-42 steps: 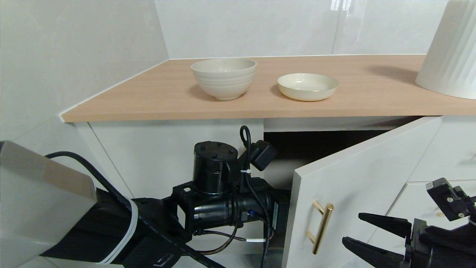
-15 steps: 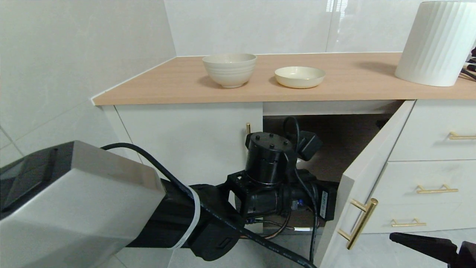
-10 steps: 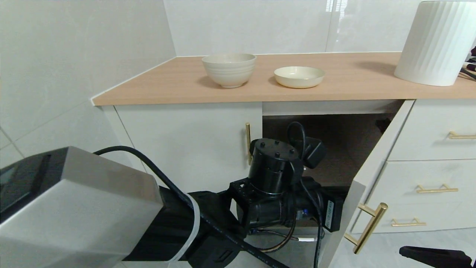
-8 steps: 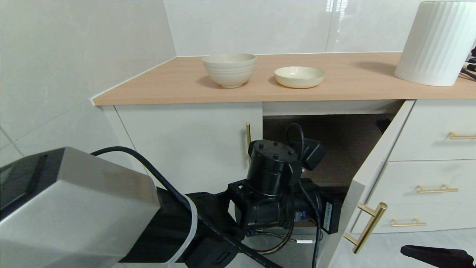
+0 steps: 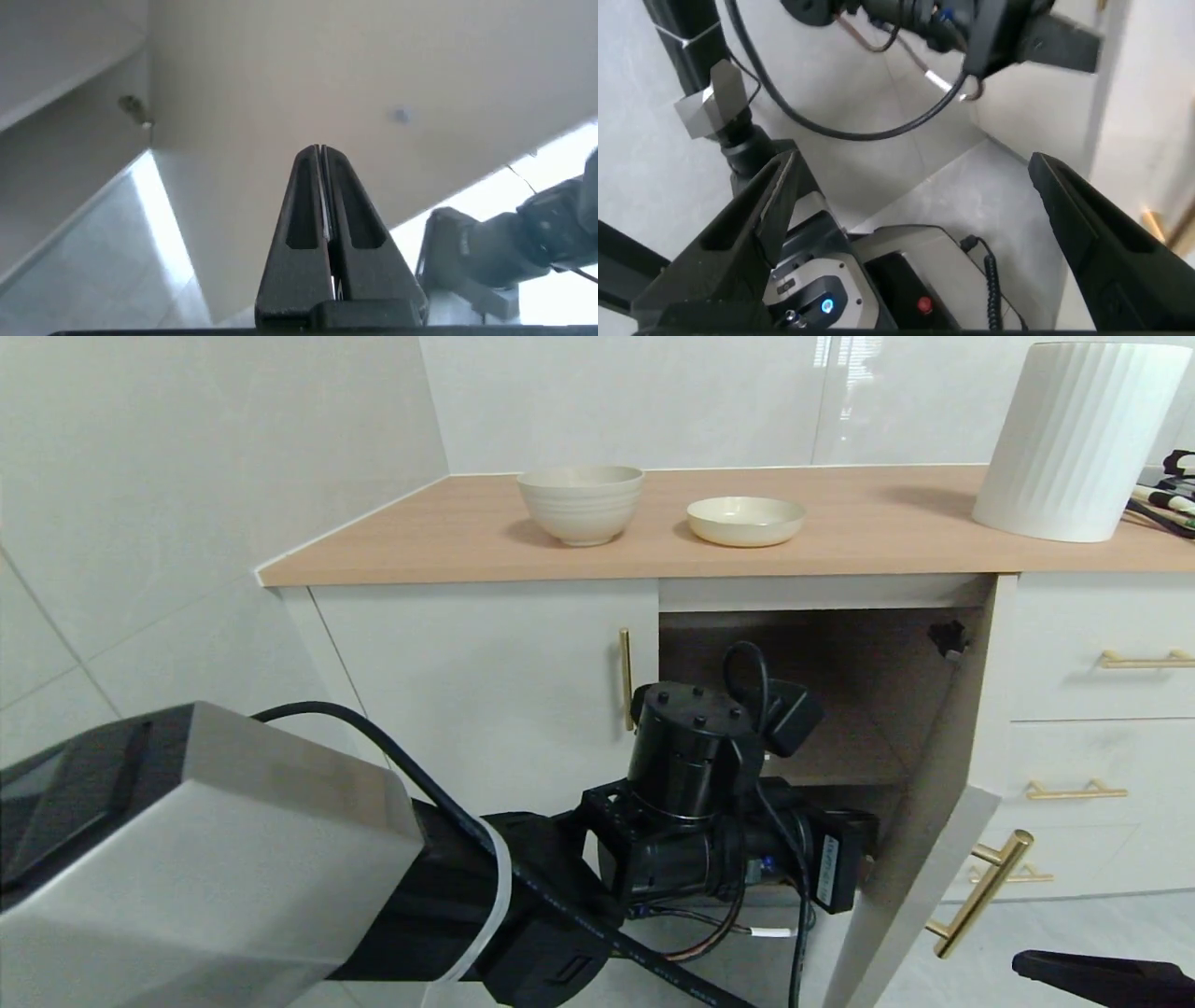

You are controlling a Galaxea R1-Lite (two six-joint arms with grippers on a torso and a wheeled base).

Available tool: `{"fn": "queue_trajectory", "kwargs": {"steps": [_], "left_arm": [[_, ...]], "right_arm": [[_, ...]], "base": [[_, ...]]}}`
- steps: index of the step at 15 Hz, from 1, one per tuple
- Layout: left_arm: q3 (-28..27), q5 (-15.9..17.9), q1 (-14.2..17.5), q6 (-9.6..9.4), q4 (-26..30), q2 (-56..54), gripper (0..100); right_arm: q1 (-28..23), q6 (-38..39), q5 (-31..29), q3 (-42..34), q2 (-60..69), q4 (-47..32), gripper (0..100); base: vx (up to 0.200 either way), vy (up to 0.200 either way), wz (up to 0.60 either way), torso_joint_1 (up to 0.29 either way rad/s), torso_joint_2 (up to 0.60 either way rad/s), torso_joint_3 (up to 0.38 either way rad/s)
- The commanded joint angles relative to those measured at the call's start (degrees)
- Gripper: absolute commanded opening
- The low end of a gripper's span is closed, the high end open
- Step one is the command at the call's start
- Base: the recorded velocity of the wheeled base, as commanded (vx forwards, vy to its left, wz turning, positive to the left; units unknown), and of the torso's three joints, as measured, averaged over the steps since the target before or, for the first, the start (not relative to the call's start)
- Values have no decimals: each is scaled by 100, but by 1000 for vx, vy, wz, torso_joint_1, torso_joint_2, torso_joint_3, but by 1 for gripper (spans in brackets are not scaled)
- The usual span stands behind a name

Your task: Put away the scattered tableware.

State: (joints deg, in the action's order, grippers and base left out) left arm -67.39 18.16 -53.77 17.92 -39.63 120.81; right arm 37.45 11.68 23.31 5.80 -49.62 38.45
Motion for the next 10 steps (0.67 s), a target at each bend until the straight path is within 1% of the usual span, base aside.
{"fn": "queue_trajectory", "kwargs": {"steps": [1, 2, 3, 4, 5, 6, 7, 9, 10], "left_arm": [[-266, -41, -10, 10, 131, 180, 0], [-363, -41, -28, 71, 210, 197, 0], [-398, -15, -177, 150, 219, 197, 0], [-407, -15, -388, 159, 219, 162, 0], [-371, -50, -670, 159, 210, 74, 0], [-284, -67, -705, 159, 201, -13, 0], [-178, -76, -626, 168, 201, -84, 0], [7, -76, -230, 177, 193, -180, 0], [253, -76, 95, 168, 193, -400, 0]], "right_arm": [[8, -8, 7, -9, -13, -4, 100], [61, -8, 7, -9, 13, 5, 100], [157, 1, 7, -18, 31, -4, 100], [245, -8, 7, -27, 31, -13, 100], [298, 1, 7, -27, 40, -57, 100], [307, 1, 16, -27, 57, -101, 100], [307, 1, 16, -18, 110, -127, 100], [307, 1, 16, 0, 110, -127, 100], [307, 1, 16, 17, 40, -136, 100]], "base": [[0, 0, 0, 0, 0, 0], [0, 0, 0, 0, 0, 0], [0, 0, 0, 0, 0, 0], [0, 0, 0, 0, 0, 0], [0, 0, 0, 0, 0, 0], [0, 0, 0, 0, 0, 0], [0, 0, 0, 0, 0, 0], [0, 0, 0, 0, 0, 0], [0, 0, 0, 0, 0, 0]]}}
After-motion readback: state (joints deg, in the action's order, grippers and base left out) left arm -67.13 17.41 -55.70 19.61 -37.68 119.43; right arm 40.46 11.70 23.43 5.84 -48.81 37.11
